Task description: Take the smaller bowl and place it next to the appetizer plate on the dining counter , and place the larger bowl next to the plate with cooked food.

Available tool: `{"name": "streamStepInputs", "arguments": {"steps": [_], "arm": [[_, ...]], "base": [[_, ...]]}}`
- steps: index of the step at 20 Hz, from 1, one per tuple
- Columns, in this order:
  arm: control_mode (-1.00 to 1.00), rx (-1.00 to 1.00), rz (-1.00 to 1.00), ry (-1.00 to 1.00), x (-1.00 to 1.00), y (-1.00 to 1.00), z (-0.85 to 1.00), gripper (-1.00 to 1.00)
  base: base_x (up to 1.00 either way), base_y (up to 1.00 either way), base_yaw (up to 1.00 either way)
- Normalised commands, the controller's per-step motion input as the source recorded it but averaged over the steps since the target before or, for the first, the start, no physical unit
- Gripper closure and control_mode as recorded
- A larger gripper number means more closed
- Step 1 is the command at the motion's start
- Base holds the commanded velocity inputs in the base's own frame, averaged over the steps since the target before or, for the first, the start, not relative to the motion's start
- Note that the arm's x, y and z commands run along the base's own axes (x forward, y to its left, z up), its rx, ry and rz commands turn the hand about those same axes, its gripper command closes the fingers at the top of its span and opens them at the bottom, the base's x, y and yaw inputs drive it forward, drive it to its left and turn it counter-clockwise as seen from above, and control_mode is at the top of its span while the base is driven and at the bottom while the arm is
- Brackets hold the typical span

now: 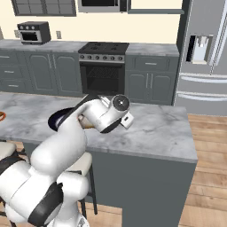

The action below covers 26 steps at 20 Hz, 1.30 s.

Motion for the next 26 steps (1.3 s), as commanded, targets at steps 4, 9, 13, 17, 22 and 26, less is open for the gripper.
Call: {"name": "streamStepInputs", "arguments": {"steps": [4,9,13,17,22,26], "arm": [[-1.00,0.00,0.00,0.02,0.60,-0.11,-0.49,1.00],[-1.00,0.00,0.00,0.01,0.55,0.00,-0.54,1.00],[-1.00,0.00,0.01,0.01,0.55,-0.09,-0.59,1.00],[-1.00,0.00,0.02,0.00,0.63,-0.15,-0.62,1.00],[-1.00,0.00,0.02,0.00,0.63,-0.12,-0.64,1.00],[-1.00,0.00,0.02,0.11,0.33,-0.12,-0.31,1.00]], "base": [[0.00,0.00,0.00],[0.00,0.00,0.00],[0.00,0.00,0.00],[0.00,0.00,0.00],[0.00,0.00,0.00],[0.00,0.00,0.00]]}}
